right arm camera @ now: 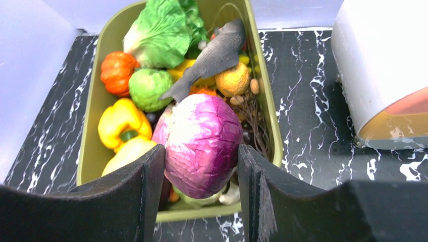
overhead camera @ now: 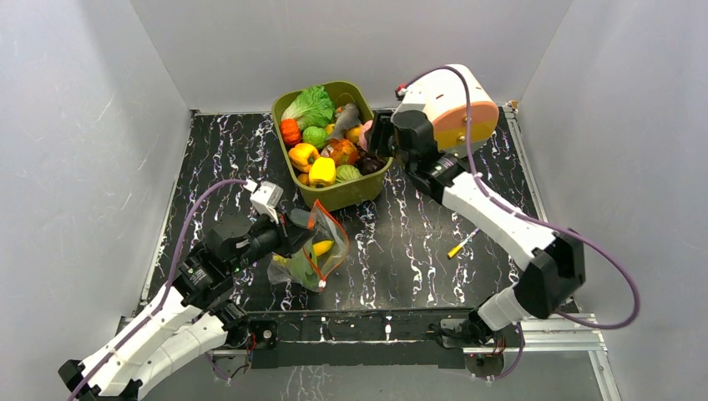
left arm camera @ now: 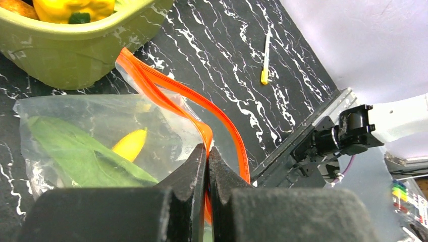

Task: Place the food in the zip-top bag and seal the zipper
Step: Pick up the fake vegetable from the bin, then place the fake fruit in the zipper food storage bag.

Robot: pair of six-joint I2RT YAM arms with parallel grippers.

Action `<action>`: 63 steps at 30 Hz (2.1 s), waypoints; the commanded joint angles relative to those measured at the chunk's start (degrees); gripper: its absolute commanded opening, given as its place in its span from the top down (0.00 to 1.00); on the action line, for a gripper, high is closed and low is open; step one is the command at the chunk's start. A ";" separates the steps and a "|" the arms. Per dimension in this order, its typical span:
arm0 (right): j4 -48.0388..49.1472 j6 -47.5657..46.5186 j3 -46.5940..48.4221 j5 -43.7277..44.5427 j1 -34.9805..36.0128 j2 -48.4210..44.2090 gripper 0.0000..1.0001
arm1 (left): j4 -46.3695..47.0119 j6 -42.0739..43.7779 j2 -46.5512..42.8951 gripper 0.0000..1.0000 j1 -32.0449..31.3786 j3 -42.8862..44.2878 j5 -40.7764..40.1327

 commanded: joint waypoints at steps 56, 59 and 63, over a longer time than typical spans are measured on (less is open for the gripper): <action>7.55 -11.47 -30.63 -21.89 22.28 -22.34 0.35 | 8.06 -7.86 0.92 1.00 -0.15 -2.18 8.75; 5.95 -10.27 -29.49 -20.78 22.28 -22.76 0.27 | 7.65 -7.43 0.90 1.00 -0.19 -2.35 8.24; 4.67 -7.65 -27.16 -20.24 22.28 -22.95 0.26 | 6.04 -6.00 1.27 1.00 -0.19 -2.26 7.24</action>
